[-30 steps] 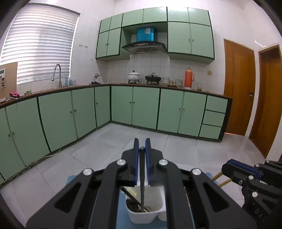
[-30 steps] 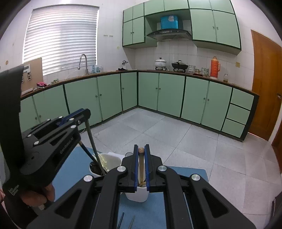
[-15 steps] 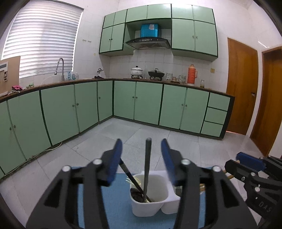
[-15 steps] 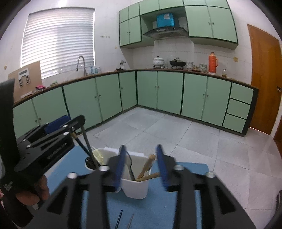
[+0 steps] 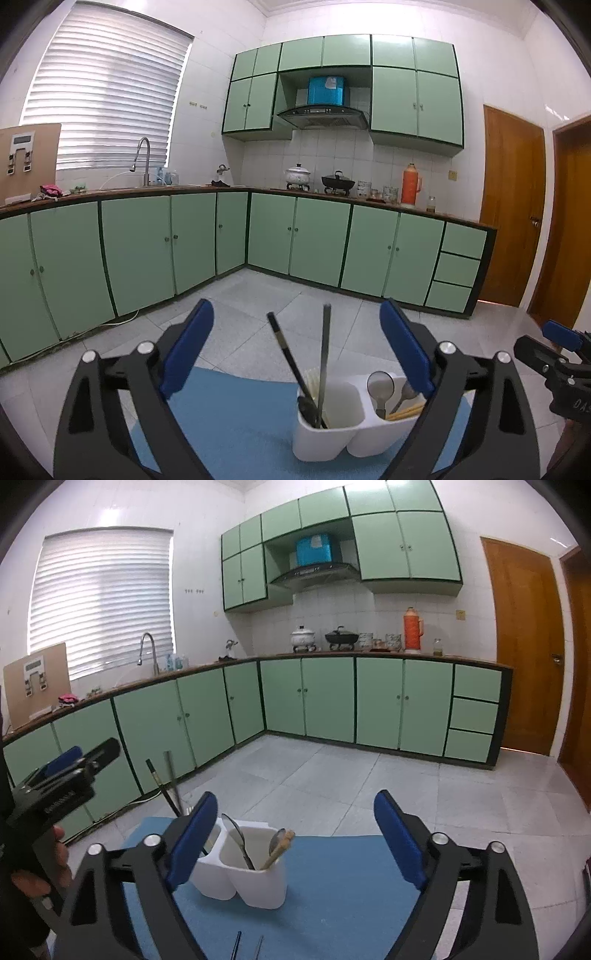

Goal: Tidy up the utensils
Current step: 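Open both grippers to release the chopsticks into the holder, then withdraw both tools back over the last two chopsticks on the mat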

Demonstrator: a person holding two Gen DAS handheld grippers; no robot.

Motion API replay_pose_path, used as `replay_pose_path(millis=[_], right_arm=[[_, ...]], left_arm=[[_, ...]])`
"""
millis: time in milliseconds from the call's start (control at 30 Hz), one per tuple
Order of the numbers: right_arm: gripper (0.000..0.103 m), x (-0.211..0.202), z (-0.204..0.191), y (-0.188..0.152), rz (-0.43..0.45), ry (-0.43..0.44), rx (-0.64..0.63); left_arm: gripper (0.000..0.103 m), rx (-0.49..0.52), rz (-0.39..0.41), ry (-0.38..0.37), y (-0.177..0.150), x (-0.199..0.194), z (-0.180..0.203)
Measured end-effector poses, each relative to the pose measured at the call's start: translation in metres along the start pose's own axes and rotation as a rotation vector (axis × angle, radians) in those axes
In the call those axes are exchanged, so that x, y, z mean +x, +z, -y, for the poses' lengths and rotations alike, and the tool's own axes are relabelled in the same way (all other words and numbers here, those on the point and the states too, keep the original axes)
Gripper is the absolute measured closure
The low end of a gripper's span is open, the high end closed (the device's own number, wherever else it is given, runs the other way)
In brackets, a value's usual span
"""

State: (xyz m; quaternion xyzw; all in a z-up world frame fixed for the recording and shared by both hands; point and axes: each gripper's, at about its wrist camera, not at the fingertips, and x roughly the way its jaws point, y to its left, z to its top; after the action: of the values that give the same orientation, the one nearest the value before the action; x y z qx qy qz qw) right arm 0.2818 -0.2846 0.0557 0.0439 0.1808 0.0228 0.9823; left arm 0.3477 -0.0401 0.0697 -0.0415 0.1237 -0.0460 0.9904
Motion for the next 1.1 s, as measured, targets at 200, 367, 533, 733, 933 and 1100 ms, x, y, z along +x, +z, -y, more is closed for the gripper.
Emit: replay_pose_path(millis=[200, 367, 533, 733, 933, 1100], right_arm=[[0.008, -0.041, -0.002, -0.025, 0.035, -0.025, 0.005], [0.008, -0.075, -0.008, -0.068, 0.019, -0.042, 0.029], [0.008, -0.101, -0.018, -0.125, -0.025, -0.08, 0.023], [0.021, -0.106, -0.036, -0.187, -0.158, -0.1, -0.019], [0.043, -0.103, -0.042, -0.216, -0.281, -0.077, 0.0], [0.064, -0.107, -0.042, -0.23, -0.339, -0.061, 0.017]], left_arm=[[0.009, -0.003, -0.015, 0.008, -0.023, -0.04, -0.003], [0.009, 0.006, -0.074, 0.017, -0.068, -0.072, -0.002], [0.009, 0.034, -0.182, 0.026, -0.13, -0.102, -0.003], [0.009, 0.045, -0.315, 0.008, -0.192, -0.121, -0.002], [0.025, 0.076, -0.408, -0.013, -0.224, -0.129, 0.003], [0.034, 0.084, -0.445, -0.02, -0.247, -0.141, 0.007]])
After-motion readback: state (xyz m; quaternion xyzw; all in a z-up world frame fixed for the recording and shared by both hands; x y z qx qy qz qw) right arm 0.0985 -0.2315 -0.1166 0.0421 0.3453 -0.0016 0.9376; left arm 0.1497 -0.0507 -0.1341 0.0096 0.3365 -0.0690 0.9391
